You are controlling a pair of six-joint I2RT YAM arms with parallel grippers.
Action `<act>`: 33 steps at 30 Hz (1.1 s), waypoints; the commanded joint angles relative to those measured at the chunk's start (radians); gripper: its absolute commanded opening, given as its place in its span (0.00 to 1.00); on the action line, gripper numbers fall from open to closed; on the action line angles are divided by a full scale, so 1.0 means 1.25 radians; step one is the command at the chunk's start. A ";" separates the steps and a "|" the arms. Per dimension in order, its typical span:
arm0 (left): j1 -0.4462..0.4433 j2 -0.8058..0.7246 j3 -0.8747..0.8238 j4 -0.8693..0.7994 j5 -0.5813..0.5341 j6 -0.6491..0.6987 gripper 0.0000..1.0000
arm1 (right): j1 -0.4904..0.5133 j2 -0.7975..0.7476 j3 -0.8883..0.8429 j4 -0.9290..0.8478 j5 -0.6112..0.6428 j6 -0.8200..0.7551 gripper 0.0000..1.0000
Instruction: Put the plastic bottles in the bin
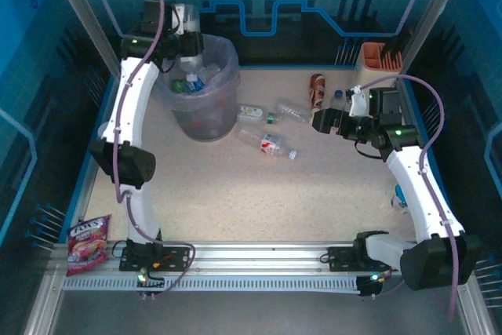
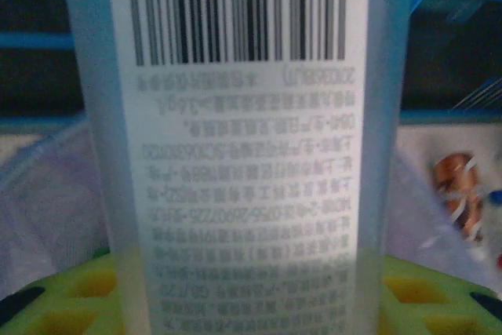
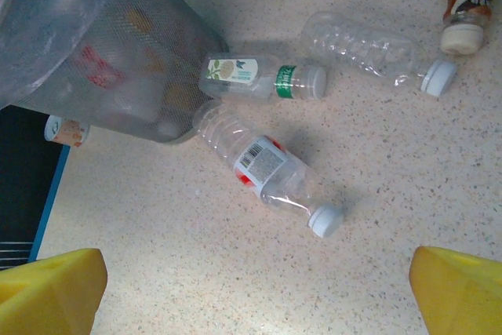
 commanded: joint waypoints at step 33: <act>0.010 0.000 0.041 -0.223 0.004 0.147 0.99 | -0.007 0.064 -0.030 0.024 0.276 0.009 1.00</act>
